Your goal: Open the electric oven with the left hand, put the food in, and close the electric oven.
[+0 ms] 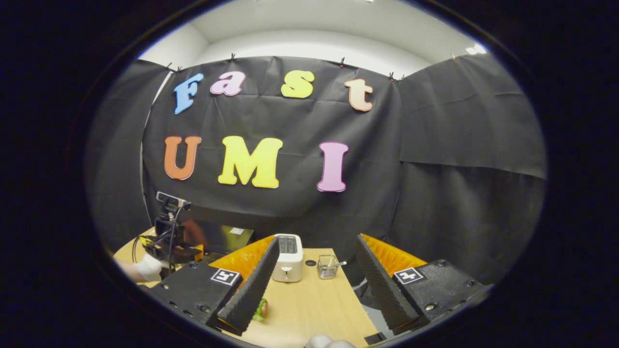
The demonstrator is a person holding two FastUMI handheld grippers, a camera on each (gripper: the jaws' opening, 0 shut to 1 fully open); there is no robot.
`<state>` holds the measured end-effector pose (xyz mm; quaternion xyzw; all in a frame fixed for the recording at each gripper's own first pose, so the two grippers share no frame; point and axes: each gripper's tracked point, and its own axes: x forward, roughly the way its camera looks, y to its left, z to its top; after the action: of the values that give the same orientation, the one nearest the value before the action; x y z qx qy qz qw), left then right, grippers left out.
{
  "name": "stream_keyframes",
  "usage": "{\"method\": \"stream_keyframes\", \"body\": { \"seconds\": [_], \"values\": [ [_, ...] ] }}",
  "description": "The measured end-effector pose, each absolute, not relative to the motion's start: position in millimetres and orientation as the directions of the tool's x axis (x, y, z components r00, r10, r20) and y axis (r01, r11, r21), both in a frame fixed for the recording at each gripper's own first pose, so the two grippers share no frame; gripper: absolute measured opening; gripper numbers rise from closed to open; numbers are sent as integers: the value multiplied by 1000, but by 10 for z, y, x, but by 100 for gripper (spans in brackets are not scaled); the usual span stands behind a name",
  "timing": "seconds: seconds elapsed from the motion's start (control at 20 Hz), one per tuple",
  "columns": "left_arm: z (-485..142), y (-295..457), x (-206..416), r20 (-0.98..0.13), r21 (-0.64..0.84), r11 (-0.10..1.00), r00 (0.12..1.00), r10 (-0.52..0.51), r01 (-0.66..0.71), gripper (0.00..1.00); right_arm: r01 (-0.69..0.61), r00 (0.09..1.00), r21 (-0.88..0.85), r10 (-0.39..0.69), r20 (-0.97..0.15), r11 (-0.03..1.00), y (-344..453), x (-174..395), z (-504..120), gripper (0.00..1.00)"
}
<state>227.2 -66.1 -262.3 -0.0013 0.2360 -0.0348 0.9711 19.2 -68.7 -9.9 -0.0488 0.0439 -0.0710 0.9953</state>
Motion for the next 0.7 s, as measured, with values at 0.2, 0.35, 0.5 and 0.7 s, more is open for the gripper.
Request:
{"method": "stream_keyframes", "body": {
  "seconds": [0.2, 0.35, 0.5, 0.7],
  "values": [
    [-2634, -666, 2193, -488, -34, 997, 869, -79, 71, 99, 128, 988, -97, -135, -74, 987, -664, 134, -84, 91],
    [-2639, -651, 2056, -489, -32, 997, 868, -81, 75, 98, 122, 989, -101, -130, -75, 987, -670, 87, -121, 100],
    [-2671, -643, 1887, -497, -38, 997, 864, -83, 74, 99, 115, 989, -102, -123, -78, 988, -657, 33, -167, 100],
    [-2749, -637, 1638, -505, -34, 996, 859, -84, 78, 99, 104, 990, -104, -113, -86, 989, -600, -56, -255, 100]
  ]
}}
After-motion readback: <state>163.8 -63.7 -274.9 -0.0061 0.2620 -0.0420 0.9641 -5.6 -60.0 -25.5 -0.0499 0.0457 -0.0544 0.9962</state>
